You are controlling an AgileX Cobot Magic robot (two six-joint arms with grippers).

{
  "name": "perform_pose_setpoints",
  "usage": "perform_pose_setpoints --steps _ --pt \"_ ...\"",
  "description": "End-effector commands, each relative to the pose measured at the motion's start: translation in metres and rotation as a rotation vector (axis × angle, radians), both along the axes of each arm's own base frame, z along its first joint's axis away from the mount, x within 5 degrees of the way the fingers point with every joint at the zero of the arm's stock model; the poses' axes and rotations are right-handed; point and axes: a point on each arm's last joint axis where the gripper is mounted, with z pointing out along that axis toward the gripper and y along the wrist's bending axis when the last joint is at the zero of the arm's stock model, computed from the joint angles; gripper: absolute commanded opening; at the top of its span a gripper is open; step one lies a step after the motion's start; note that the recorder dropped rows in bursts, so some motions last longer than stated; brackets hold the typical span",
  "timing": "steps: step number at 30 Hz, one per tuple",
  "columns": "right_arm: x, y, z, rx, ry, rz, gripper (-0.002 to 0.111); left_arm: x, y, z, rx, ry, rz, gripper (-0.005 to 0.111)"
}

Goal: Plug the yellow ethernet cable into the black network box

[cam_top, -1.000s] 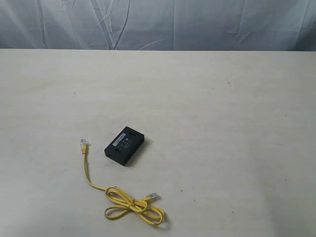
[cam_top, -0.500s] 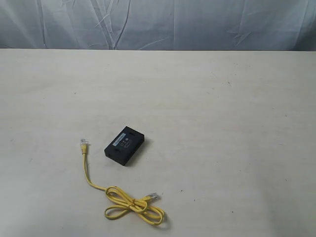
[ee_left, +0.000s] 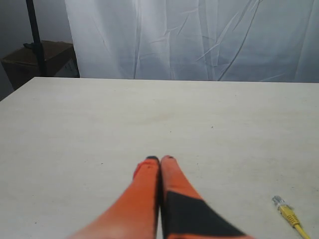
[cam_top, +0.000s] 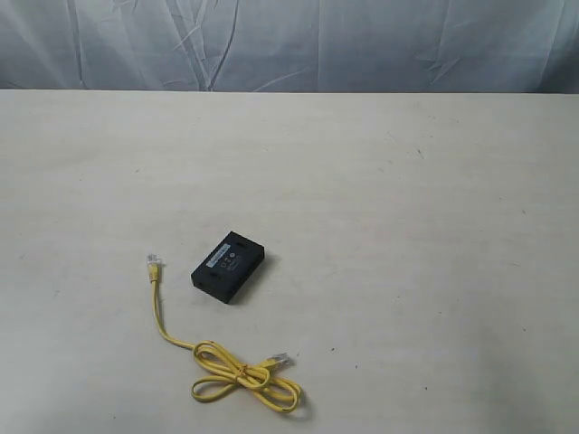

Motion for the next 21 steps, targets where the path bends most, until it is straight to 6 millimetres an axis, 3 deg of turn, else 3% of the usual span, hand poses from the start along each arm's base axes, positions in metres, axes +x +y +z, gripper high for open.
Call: perform_pose_setpoints --steps 1,5,10,16,21 --pt "0.016 0.010 -0.019 0.111 0.160 0.019 -0.001 0.000 0.000 0.001 -0.006 -0.018 0.005 0.000" --pt "0.034 0.019 -0.038 0.134 0.366 0.073 -0.001 0.000 0.000 0.001 -0.006 -0.018 0.005 0.000" --pt "0.058 0.044 -0.044 0.137 0.527 0.182 -0.001 0.000 0.000 0.001 -0.006 -0.018 0.005 0.000" --pt "0.080 0.118 -0.049 0.054 0.616 0.443 -0.001 0.000 0.000 0.001 -0.006 -0.018 0.005 0.000" --pt "0.092 0.197 -0.059 -0.006 0.660 0.609 -0.001 0.000 0.000 0.001 -0.006 -0.018 0.005 0.000"
